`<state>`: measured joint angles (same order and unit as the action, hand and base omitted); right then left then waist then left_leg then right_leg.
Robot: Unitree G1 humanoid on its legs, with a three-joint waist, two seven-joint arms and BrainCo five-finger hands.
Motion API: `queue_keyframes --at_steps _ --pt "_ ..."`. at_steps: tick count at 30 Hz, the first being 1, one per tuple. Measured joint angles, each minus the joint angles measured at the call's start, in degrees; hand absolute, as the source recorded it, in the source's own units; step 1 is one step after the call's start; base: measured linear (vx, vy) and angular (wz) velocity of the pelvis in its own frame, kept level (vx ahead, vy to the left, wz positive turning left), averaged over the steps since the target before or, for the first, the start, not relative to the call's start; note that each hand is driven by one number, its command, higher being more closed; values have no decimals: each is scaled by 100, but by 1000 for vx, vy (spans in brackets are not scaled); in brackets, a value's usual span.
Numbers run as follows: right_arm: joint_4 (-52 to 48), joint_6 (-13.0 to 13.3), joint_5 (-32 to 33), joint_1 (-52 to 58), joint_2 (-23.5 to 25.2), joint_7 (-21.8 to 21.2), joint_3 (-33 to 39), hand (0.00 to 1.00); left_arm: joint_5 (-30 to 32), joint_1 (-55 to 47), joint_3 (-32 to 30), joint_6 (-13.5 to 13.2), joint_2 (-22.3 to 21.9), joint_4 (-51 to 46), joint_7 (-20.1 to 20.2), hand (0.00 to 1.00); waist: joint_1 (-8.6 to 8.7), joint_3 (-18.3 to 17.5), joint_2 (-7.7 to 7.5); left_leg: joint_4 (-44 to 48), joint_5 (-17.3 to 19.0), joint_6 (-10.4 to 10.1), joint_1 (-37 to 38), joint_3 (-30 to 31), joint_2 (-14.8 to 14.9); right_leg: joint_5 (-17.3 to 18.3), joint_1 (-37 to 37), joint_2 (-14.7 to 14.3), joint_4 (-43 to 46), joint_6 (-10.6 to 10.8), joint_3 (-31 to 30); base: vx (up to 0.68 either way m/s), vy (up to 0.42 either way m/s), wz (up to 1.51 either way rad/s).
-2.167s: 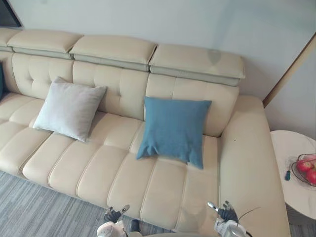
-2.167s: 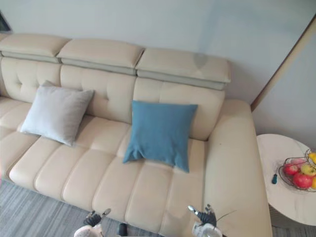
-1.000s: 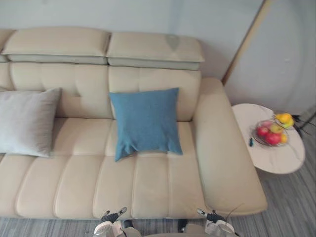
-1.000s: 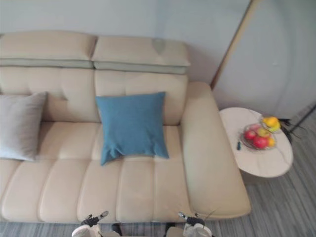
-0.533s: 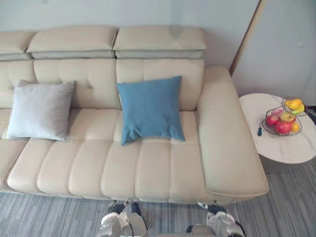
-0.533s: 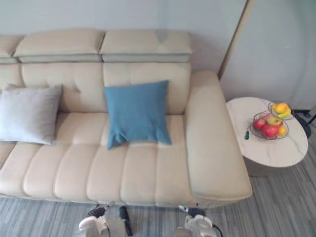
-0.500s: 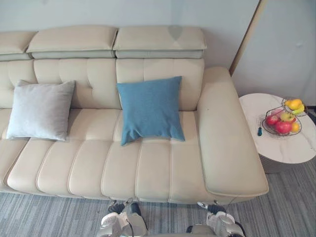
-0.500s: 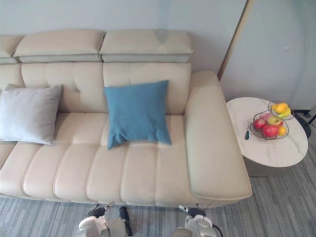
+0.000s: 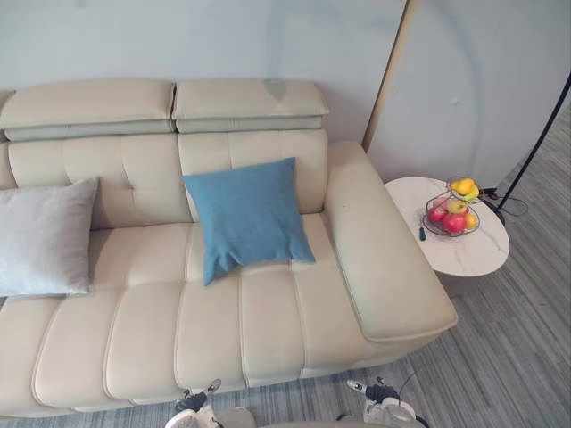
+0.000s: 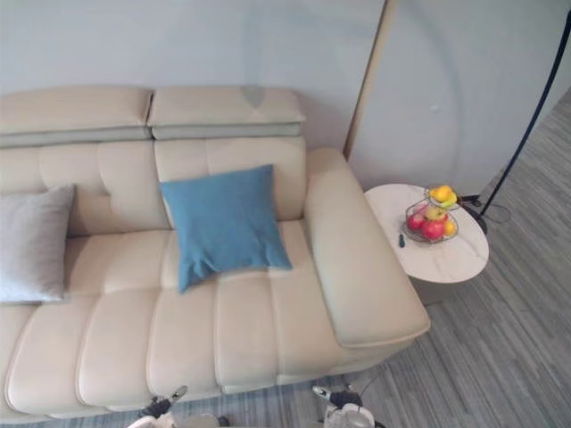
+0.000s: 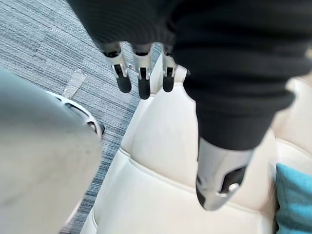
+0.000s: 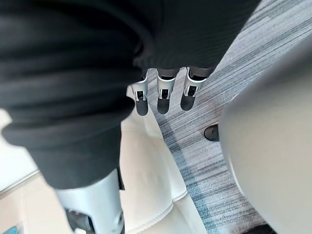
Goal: Pick up cushions and gather them together orderly.
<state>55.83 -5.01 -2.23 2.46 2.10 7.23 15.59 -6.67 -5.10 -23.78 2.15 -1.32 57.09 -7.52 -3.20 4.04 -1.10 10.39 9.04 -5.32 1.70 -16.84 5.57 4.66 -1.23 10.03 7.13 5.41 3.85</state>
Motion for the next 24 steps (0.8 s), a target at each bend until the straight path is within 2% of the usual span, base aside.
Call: queue_keyframes --at_steps 2,4,6,8,9,10,11,12,13,14,15,16,18,19,20,21,22,23,24 --pt "11 0 9 -20 -7 -6 2 0 104 70 3 10 -16 108 16 0 -5 -37 62 -61 -14 4 112 -170 89 -7 5 -126 -77 -10 -217 182 -60 -55" --pt "13 2 9 -30 -6 -14 1 0 182 119 1 28 -14 124 18 0 -7 -23 59 -88 -13 4 207 -308 137 -23 23 -196 -90 -36 -369 116 -41 -57" --pt "20 -1 10 -42 -6 -23 0 0 270 192 1 60 2 210 27 0 -23 -16 60 -127 -11 6 439 -658 269 -156 138 -383 -88 -234 -674 74 -31 -95" --pt "4 15 15 -74 9 -40 0 0 270 212 -4 76 2 211 34 0 -24 -19 69 -57 9 40 454 -1000 398 -350 437 -546 -2 -357 -653 40 -31 -155" --pt "12 14 15 -147 45 -44 -1 0 268 222 -2 73 -4 203 38 0 -61 -5 94 -16 27 71 461 -1402 509 -617 691 -687 34 -447 -397 36 -37 -185" --pt "9 9 15 -162 56 -43 3 0 268 230 -1 75 -3 205 39 0 -58 1 101 -9 27 72 468 -1537 546 -715 769 -729 8 -505 -245 29 -67 -195" --pt "-24 9 12 -260 73 -46 76 0 268 217 1 77 8 190 37 0 -26 56 182 9 32 76 511 -1916 670 -652 911 -699 -8 -865 648 8 -121 -172" --pt "-28 12 20 -254 54 -41 237 0 256 215 61 75 30 186 32 0 -17 91 136 -17 47 61 684 -2226 614 -134 964 -427 430 -959 2097 -7 -148 -168" --pt "-18 10 17 -241 32 -37 252 0 255 206 110 69 46 183 34 0 -24 89 123 -17 69 28 754 -2329 584 15 910 -322 553 -973 2531 -10 -177 -145" --pt "-28 16 13 -228 -30 -36 431 0 248 215 147 75 14 199 39 0 8 149 215 -32 105 -29 987 -2604 585 187 780 -196 680 -942 3099 1 -149 -112" --pt "-28 34 7 -233 -99 -21 518 0 231 220 303 64 6 196 40 0 37 155 226 -8 102 -28 1087 -2641 554 187 720 -321 653 -892 2926 26 -143 -117" --pt "14 26 8 -196 -161 -22 530 0 225 220 395 64 22 196 59 0 55 186 275 142 98 -37 1129 -2627 638 223 729 -433 622 -860 2694 44 -147 -100" --pt "76 23 8 -194 -217 -29 533 0 212 207 506 73 22 198 80 0 39 202 269 1037 99 -38 927 -2503 939 305 771 -560 627 -931 2421 59 -173 -102" --pt "121 29 18 -223 -219 -19 528 0 205 201 444 70 49 192 90 0 41 260 291 2273 39 79 509 -2131 1368 318 748 -738 616 -960 2096 52 -161 -90" --pt "124 27 19 -242 -239 -9 525 0 210 209 427 70 50 185 94 0 33 292 307 2629 46 197 346 -1934 1496 336 703 -797 609 -1000 1998 77 -169 -116" --pt "121 27 23 -255 -271 17 528 0 210 214 322 50 25 153 105 0 8 349 369 3411 273 375 11 -1331 1596 407 655 -958 661 -1127 1704 105 -135 -109" --pt "109 40 49 -260 -272 40 520 0 210 223 293 54 12 115 115 0 34 387 369 3627 534 255 -165 -823 1421 429 591 -1053 668 -1206 1479 125 -111 -115" --pt "115 40 60 -263 -267 51 521 0 213 227 315 57 6 64 118 0 41 404 333 3577 690 83 -236 -456 1156 399 589 -1097 667 -1182 1318 114 -76 -75" --pt "134 35 62 -267 -265 54 527 0 213 226 333 56 -9 16 116 0 35 416 300 3517 746 24 -256 -270 973 376 608 -1119 670 -1168 1208 86 -42 -93"
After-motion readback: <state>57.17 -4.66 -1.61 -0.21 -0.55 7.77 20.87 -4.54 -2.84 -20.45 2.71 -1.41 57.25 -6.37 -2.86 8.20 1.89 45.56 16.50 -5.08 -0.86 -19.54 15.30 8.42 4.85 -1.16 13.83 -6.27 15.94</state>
